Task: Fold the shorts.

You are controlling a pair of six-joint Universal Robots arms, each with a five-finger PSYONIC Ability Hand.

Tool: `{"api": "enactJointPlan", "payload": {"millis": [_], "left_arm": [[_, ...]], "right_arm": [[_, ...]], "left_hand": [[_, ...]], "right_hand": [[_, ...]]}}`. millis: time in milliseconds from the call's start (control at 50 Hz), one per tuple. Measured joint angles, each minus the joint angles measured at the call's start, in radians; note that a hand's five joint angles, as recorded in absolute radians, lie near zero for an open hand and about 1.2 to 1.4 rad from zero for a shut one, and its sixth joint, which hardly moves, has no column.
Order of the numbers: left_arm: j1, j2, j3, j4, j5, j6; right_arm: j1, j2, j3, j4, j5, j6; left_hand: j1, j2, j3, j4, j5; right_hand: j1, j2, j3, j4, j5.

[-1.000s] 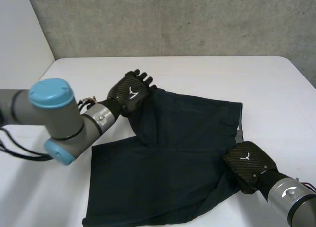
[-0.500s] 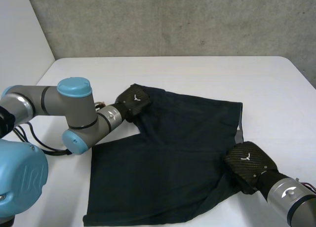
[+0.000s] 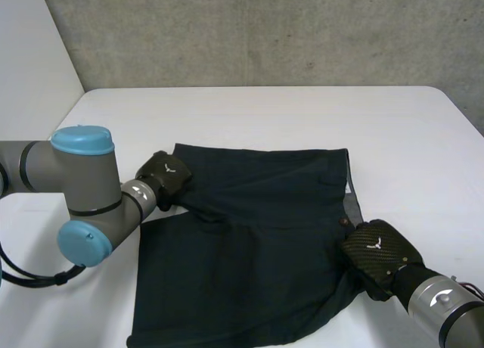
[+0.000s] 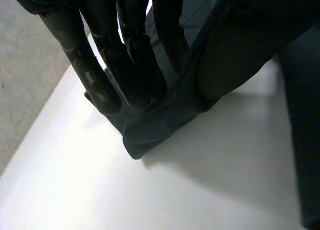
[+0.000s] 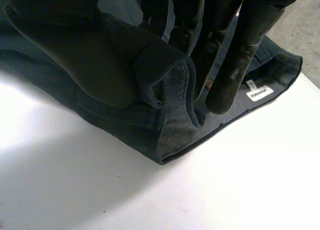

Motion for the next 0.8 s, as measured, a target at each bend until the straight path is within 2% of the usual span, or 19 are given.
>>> {"api": "enactJointPlan", "payload": {"millis": [40, 80, 120, 240, 600, 620, 640, 660, 680, 700, 800], "left_arm": [[0.0, 0.0, 0.0, -0.004, -0.007, -0.019], [0.001, 0.008, -0.002, -0.014, -0.021, -0.083], [0.001, 0.02, -0.005, -0.017, -0.023, -0.118], [0.001, 0.071, -0.025, -0.018, -0.01, -0.172], [0.005, 0.059, 0.004, -0.016, 0.043, -0.16], [0.006, 0.051, 0.008, -0.017, 0.045, -0.159], [0.006, 0.038, 0.012, -0.02, 0.047, -0.158], [0.006, 0.034, 0.013, -0.022, 0.048, -0.158], [0.006, 0.032, 0.013, -0.026, 0.048, -0.158], [0.005, 0.031, 0.012, -0.033, 0.048, -0.157], [0.002, 0.063, -0.003, -0.077, 0.041, -0.157]], "right_arm": [[0.0, -0.001, 0.001, 0.0, 0.001, 0.0], [0.0, -0.004, 0.002, 0.0, 0.002, 0.0], [-0.001, -0.006, 0.003, 0.0, 0.003, 0.0], [-0.002, -0.01, 0.004, 0.0, 0.004, 0.0], [-0.001, -0.011, 0.007, 0.002, 0.001, -0.001], [-0.001, -0.011, 0.007, 0.002, 0.001, -0.001], [-0.002, -0.011, 0.007, 0.002, 0.001, -0.002], [-0.002, -0.011, 0.007, 0.002, 0.001, -0.002], [-0.002, -0.011, 0.007, 0.002, 0.0, -0.002], [-0.002, -0.011, 0.008, 0.002, 0.0, -0.002], [-0.001, -0.011, 0.008, 0.002, 0.0, -0.002]], "left_hand": [[-0.044, -0.086, -0.071, -0.077, -0.05], [-0.328, -0.36, -0.35, -0.359, -0.319], [-0.351, -0.404, -0.393, -0.407, -0.369], [-0.351, -0.421, -0.409, -0.429, -0.392], [-0.375, -0.442, -0.431, -0.45, -0.414], [-0.287, -0.349, -0.339, -0.374, -0.338], [-0.082, -0.176, -0.17, -0.182, -0.151], [-0.015, -0.105, -0.102, -0.11, -0.082], [-0.015, -0.105, -0.102, -0.11, -0.082], [0.022, 0.0, -0.002, -0.006, 0.009], [0.022, 0.025, 0.027, 0.025, 0.017]], "right_hand": [[0.0, 0.0, 0.0, 0.0, 0.0], [0.0, 0.0, 0.0, 0.0, 0.0], [0.0, 0.0, 0.0, 0.0, 0.0], [0.0, 0.0, 0.0, 0.0, 0.0], [0.0, 0.0, 0.0, 0.0, 0.0], [0.0, 0.0, 0.0, 0.0, 0.0], [0.0, 0.0, 0.0, 0.0, 0.0], [0.0, 0.0, 0.0, 0.0, 0.0], [0.0, 0.0, 0.0, 0.0, 0.0], [0.0, 0.0, 0.0, 0.0, 0.0], [0.0, 0.0, 0.0, 0.0, 0.0]]}}
